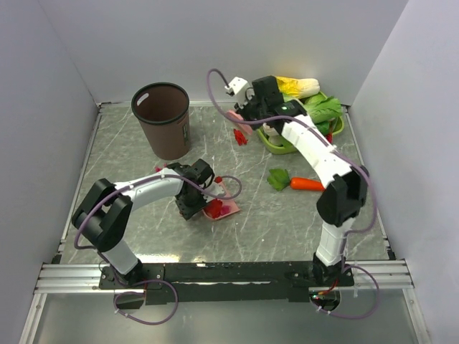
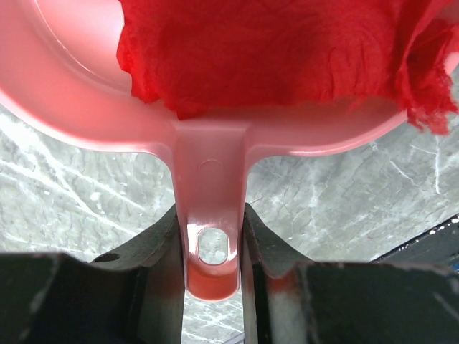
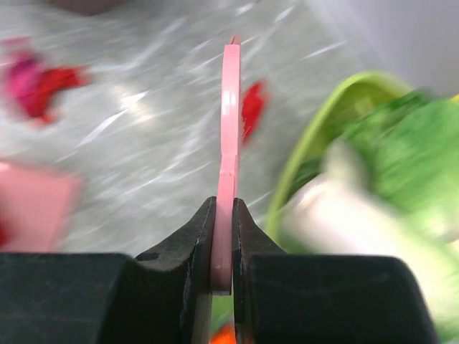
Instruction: Sweep away the paper scraps from the table
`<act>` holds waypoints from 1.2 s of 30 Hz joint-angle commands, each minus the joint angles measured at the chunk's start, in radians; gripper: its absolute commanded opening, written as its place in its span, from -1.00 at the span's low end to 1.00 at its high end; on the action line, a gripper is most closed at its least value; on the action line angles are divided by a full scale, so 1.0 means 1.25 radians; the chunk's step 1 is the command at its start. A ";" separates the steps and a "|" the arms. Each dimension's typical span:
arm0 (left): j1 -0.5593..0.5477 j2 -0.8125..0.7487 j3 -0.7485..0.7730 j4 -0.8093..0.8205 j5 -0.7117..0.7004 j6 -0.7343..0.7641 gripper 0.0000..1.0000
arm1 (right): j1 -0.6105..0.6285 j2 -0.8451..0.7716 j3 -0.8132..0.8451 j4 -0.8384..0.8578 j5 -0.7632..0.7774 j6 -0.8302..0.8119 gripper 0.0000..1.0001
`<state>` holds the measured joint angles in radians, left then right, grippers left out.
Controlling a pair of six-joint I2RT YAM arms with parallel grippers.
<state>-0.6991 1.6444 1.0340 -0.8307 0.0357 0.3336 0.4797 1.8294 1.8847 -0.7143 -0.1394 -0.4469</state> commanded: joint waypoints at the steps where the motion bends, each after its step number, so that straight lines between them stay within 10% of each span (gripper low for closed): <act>1: 0.006 -0.043 -0.010 -0.004 -0.008 -0.036 -0.98 | 0.004 0.097 0.074 0.223 0.147 -0.158 -1.00; 14: 0.009 -0.018 -0.001 0.004 -0.049 -0.044 -0.99 | 0.004 0.246 0.148 0.163 0.081 -0.221 -1.00; 30: 0.009 0.058 0.054 0.020 -0.016 -0.056 -0.98 | 0.019 -0.027 -0.087 -0.236 -0.310 0.037 -1.00; 36: 0.009 0.049 0.047 0.029 -0.016 -0.041 -0.98 | 0.004 -0.127 -0.133 -0.219 -0.251 0.088 -1.00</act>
<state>-0.6884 1.7123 1.0721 -0.8082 0.0029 0.2749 0.5018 1.7535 1.7443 -0.9550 -0.4484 -0.4000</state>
